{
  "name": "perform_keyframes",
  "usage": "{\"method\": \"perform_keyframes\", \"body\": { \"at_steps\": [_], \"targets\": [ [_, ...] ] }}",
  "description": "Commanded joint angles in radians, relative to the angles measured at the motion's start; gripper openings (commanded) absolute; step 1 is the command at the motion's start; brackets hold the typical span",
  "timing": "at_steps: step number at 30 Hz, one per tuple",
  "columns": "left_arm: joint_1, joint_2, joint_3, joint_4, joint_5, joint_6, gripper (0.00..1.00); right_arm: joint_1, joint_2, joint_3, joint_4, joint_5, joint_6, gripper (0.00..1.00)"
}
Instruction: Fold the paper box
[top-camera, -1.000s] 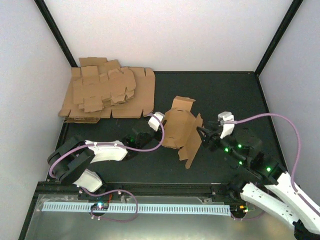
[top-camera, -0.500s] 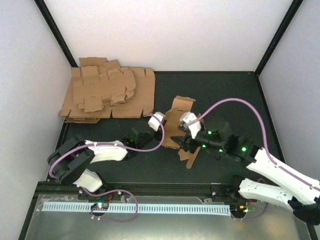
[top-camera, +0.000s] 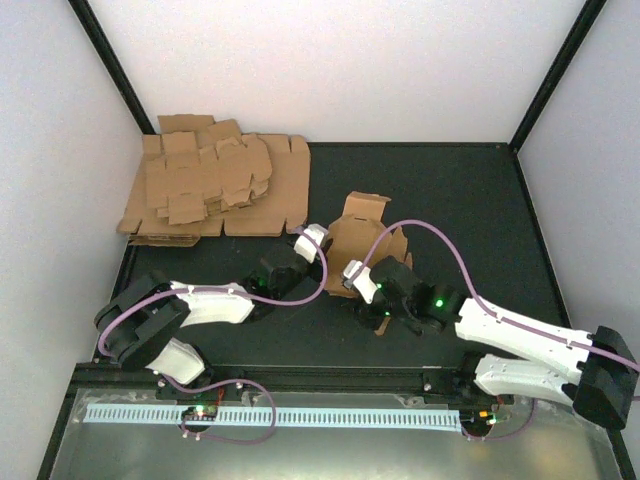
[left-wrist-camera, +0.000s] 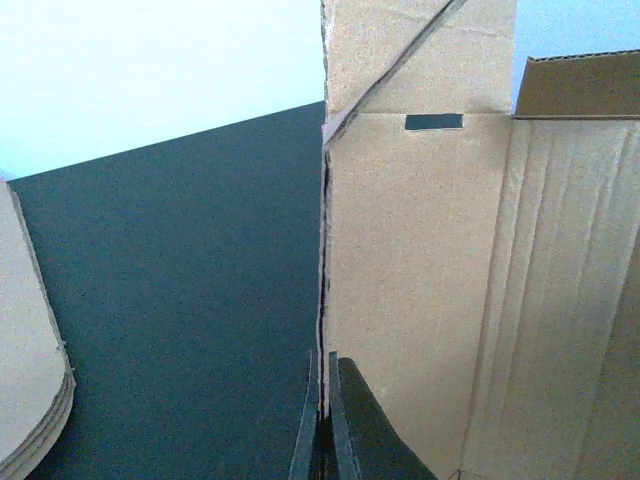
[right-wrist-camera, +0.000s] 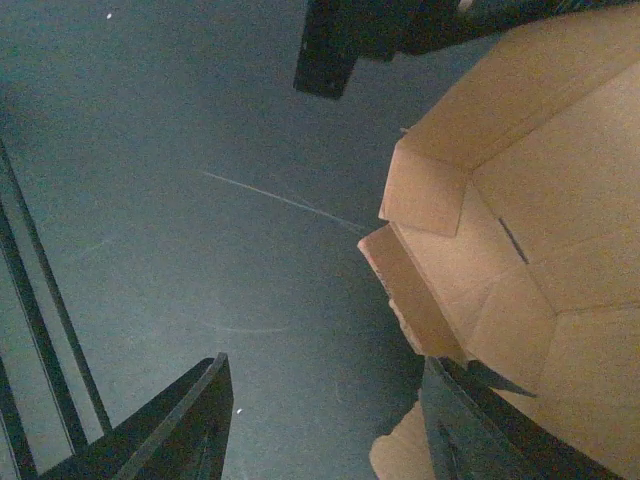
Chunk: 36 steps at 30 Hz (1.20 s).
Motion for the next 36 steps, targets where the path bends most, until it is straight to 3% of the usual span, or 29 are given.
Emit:
{"method": "perform_keyframes", "body": {
  "at_steps": [1, 7, 16, 23, 28, 36],
  "targets": [
    [0.005, -0.007, -0.003, 0.058, 0.012, 0.018, 0.02, 0.004, 0.024, -0.038, 0.14, 0.014, 0.029, 0.54],
    [0.004, 0.005, -0.008, 0.073, 0.017, 0.005, 0.01, 0.005, 0.047, -0.148, 0.293, 0.12, 0.065, 0.57],
    [0.005, 0.041, 0.03, 0.053, 0.046, 0.01, 0.02, 0.003, 0.091, -0.133, 0.266, 0.17, 0.138, 0.55],
    [0.005, 0.042, 0.043, 0.013, 0.021, 0.006, 0.01, 0.003, -0.15, -0.058, 0.162, 0.146, 0.154, 0.56],
    [0.007, 0.051, 0.067, -0.03, 0.011, -0.005, 0.02, -0.011, -0.268, 0.06, -0.066, 0.254, 0.211, 0.63],
    [0.01, 0.062, 0.097, -0.104, -0.004, -0.036, 0.01, -0.107, -0.3, 0.203, -0.383, 0.465, 0.499, 0.98]
  ]
}}
